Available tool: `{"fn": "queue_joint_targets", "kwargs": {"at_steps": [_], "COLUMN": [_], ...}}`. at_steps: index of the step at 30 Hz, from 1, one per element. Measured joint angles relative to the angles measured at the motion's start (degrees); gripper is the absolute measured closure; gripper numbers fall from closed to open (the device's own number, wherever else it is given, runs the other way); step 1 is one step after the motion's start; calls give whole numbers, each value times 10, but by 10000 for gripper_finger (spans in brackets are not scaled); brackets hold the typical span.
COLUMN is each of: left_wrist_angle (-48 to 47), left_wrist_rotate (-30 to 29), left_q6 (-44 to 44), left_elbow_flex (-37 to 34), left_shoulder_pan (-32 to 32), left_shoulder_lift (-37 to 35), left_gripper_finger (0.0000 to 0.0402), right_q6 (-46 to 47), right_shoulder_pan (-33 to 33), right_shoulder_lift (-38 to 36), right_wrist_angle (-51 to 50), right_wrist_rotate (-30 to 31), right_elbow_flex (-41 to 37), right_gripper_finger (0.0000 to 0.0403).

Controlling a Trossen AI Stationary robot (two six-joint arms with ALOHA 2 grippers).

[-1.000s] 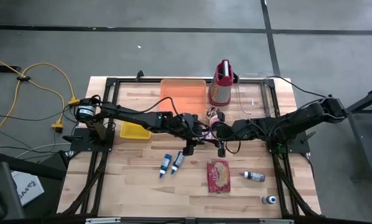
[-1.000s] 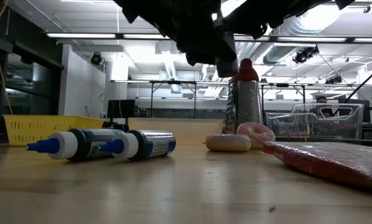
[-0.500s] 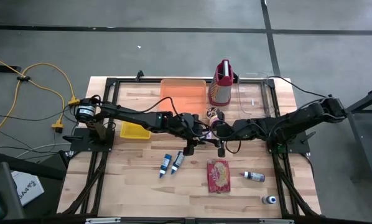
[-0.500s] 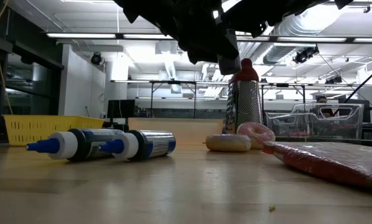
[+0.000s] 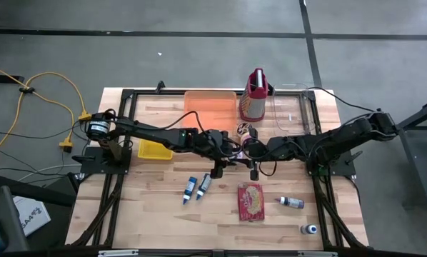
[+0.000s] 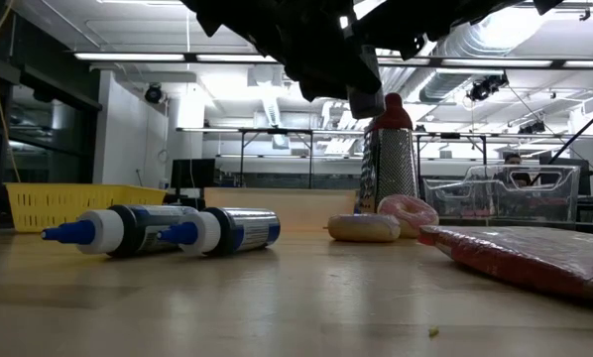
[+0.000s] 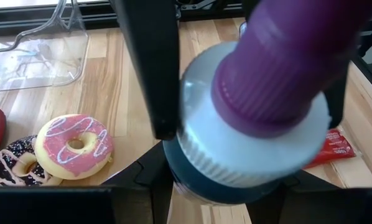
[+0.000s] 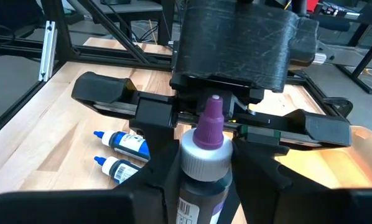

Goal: Pick & Place Food Item
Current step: Put the left violet food coloring bottle into the transparent bin

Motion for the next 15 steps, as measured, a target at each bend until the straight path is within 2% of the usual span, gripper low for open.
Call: {"fn": "queue_joint_targets", "kwargs": {"at_steps": [15], "left_wrist_angle": [1], "left_wrist_rotate": [0], "left_q6": [8], "left_elbow_flex": [0], "left_shoulder_pan": [-2], "left_shoulder_lift": [0], "left_gripper_finger": [250], "right_q6": [0], "right_shoulder_pan": [0], "right_shoulder_lift": [0], "right_wrist_angle": [0], "right_wrist_rotate": [-1], "right_elbow_flex": [0], "right_gripper_finger": [292]}}
